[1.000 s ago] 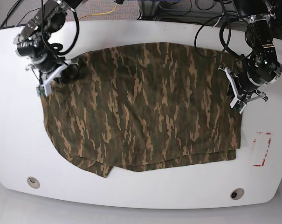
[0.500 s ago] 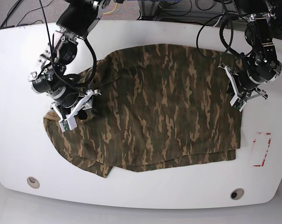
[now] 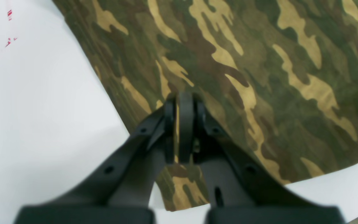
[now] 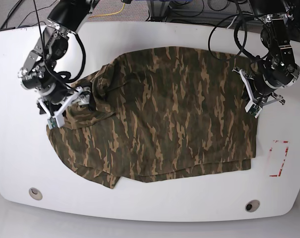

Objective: Layout the t-shirt on the table in an organized manner, then fold the t-shirt properly
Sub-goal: 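Grasp the shirt's shoulder edges with both grippers, then hold the shoulder edges with both grippers, adjusting the right gripper's grasp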

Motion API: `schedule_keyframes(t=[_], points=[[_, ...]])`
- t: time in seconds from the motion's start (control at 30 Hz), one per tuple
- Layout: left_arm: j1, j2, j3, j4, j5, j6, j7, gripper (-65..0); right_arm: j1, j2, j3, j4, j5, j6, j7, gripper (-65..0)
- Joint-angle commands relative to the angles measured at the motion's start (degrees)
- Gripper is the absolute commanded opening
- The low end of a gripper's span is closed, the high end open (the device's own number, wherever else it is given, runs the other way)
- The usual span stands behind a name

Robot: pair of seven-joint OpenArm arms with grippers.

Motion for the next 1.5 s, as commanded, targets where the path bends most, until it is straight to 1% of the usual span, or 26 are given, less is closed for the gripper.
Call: schedule_keyframes(t=[0.0, 0.07, 0.2, 0.37, 0.5, 0.63, 0.67, 0.73, 0.8, 0.83, 0.87, 0.97, 1.07, 1.13, 1.2, 1.37, 1.43, 1.47], points=[[-0.7, -0.6, -0.2, 0.9, -0.6, 0.0, -0.8, -64.6, -1.5, 1.2, -0.1, 2.8, 1.2, 1.2, 0.7, 0.0], [-0.7, -0.6, -0.2, 0.9, -0.6, 0.0, -0.8, -64.6, -2.8, 1.8, -0.1, 3.1, 1.2, 3.0, 0.7, 0.0], [-0.7, -0.6, -0.2, 0.9, -0.6, 0.0, -0.8, -64.6, -4.1, 1.6, 1.1, 2.3, 0.9, 3.0, 0.9, 0.0], [-0.7, -0.6, -0.2, 0.9, -0.6, 0.0, -0.8, -64.6, -3.0, 1.7, 1.6, -2.6, 0.9, 3.0, 1.1, 0.0], [-0.7, -0.6, -0.2, 0.5, -0.6, 0.0, -0.8, -64.6, -2.3, 1.8, 1.6, -6.0, 0.8, 3.0, 2.9, 0.0], [-0.7, -0.6, -0.2, 0.1, -0.6, 0.0, -0.8, -64.6, -2.2, 2.8, 1.5, -8.1, 1.0, 3.0, 4.7, -1.4], [-0.7, -0.6, -0.2, 0.1, -0.6, 0.0, -0.8, -64.6, -2.2, 2.9, 1.5, -8.3, 1.0, 3.0, 4.8, -3.2], [-0.7, -0.6, -0.2, 0.1, -0.6, 0.0, -0.8, -64.6, -2.2, 2.9, 1.5, -8.4, 1.0, 3.0, 4.8, -8.7], [-0.7, -0.6, -0.2, 0.1, -0.6, 0.0, -0.8, -64.6, -2.3, 2.9, 1.5, -8.2, 1.0, 3.0, 4.8, -20.0], [-0.7, -0.6, -0.2, 0.1, -0.6, 0.0, -0.8, -64.6, -2.3, 2.9, 1.5, -8.1, 1.0, 3.0, 4.8, -24.6], [-0.7, -0.6, -0.2, 0.1, -0.6, 0.0, -0.8, -64.6, -2.4, 2.9, 1.5, -8.1, 1.1, 3.0, 4.8, -30.8], [-0.6, -0.6, -0.2, 0.1, -0.6, 0.0, -0.8, -64.6, -2.5, 2.9, 1.5, -8.1, 1.1, 3.0, 4.8, -45.2], [-0.4, -0.6, -0.2, 0.1, -0.6, 0.0, -0.8, -64.6, -2.6, 2.9, 1.5, -8.1, 1.1, 3.0, 4.8, -56.8], [-0.2, -0.6, -0.2, 0.1, -0.6, 0.0, -0.8, -64.6, -3.2, 2.9, 1.5, -8.1, 1.1, 3.0, 4.8, -62.6], [-0.2, -0.6, -0.2, 0.1, -0.6, 0.0, -0.8, -64.6, -3.7, 2.9, 1.5, -7.8, 1.1, 3.0, 4.8, -64.8], [-0.2, -0.6, -0.2, 0.1, -0.6, 0.0, -0.8, -64.6, -4.8, 2.7, 1.5, -4.9, 1.1, 3.0, 4.8, -64.5], [-0.2, -0.6, -0.2, 0.1, -0.6, 0.0, -0.8, -64.6, -5.3, 2.7, 1.5, -4.2, 1.1, 3.0, 4.8, -62.8], [-0.2, -0.6, -0.2, 0.1, -0.6, 0.0, -0.8, -64.6, -5.5, 2.6, 1.5, -4.0, 1.1, 3.0, 4.8, -60.6]])
